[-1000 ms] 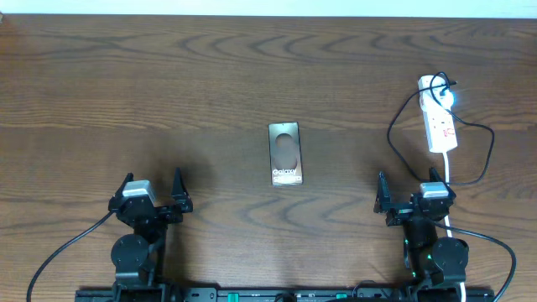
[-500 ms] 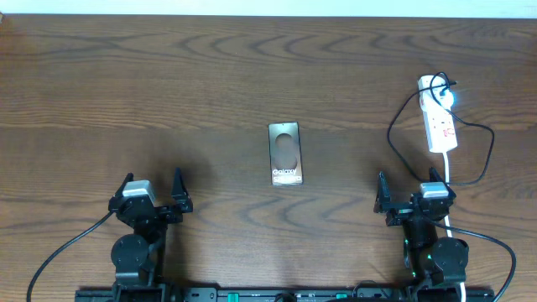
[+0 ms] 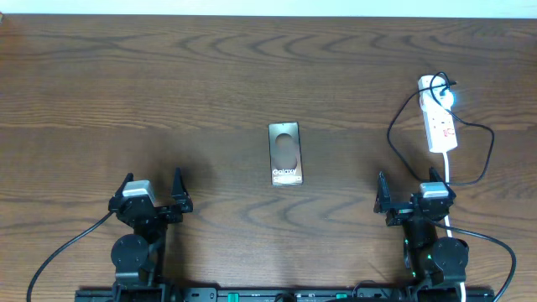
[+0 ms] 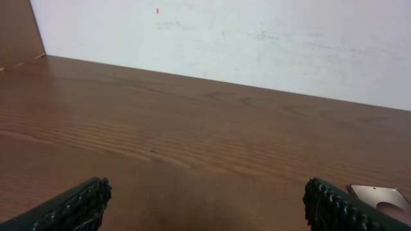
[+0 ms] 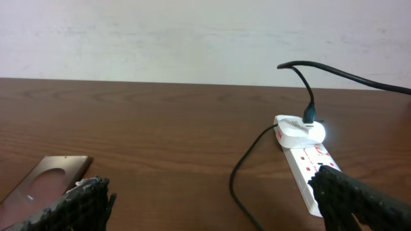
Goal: Plug charger to phone and switch on socket
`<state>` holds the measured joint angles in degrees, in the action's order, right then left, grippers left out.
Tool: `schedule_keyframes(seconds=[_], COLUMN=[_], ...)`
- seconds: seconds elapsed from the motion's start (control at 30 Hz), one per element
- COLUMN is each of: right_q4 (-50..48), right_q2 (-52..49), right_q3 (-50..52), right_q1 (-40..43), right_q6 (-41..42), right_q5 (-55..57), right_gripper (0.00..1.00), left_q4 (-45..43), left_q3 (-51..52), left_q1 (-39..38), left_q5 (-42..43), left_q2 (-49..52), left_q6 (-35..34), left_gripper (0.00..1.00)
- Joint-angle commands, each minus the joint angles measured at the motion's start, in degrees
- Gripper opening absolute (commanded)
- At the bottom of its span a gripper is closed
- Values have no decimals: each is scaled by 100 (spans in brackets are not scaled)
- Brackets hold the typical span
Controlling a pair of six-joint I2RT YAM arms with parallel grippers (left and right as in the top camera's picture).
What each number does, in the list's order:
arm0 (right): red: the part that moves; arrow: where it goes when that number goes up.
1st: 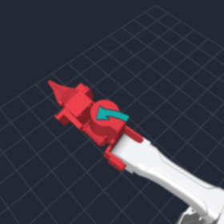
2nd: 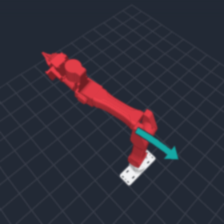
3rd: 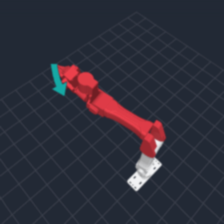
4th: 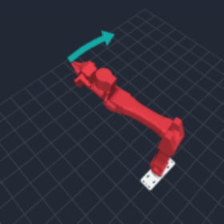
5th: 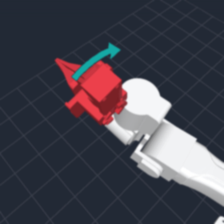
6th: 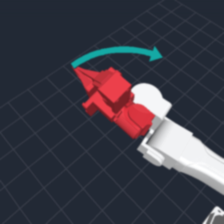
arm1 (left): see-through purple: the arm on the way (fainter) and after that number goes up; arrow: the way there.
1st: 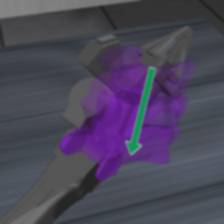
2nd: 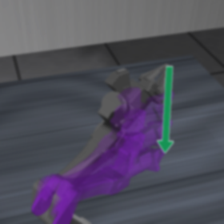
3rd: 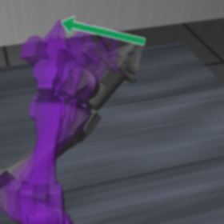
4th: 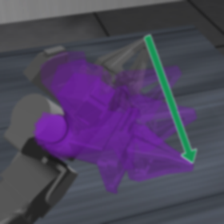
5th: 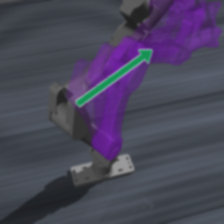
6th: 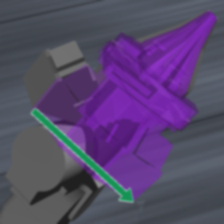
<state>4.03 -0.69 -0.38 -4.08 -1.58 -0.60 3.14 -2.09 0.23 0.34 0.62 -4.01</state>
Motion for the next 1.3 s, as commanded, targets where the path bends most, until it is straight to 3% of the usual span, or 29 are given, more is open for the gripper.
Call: schedule_keyframes(seconds=[0.0, 0.57, 0.67, 1.03, 1.27], right_q4=[26, 26, 26, 26, 26], right_q2=[7, 7, 7, 7, 7], right_q3=[7, 7, 7, 7, 7], right_q1=[24, 24, 24, 24, 24], right_q6=[-66, -66, -66, -68, -66], right_q5=[26, 26, 26, 26, 26], right_gripper=[99, 99, 99, 99, 99], left_q4=[87, 81, 85, 105, 107], left_q3=[186, 186, 184, -195, -1128], left_q1=[24, 22, 17, 17, -4], left_q5=[55, 59, 101, 1565, 1965], left_q2=[-39, -39, -39, 129, 1147], left_q6=[98, 85, -363, -890, -1263], left_gripper=[98, 98, 98, 98, 98])
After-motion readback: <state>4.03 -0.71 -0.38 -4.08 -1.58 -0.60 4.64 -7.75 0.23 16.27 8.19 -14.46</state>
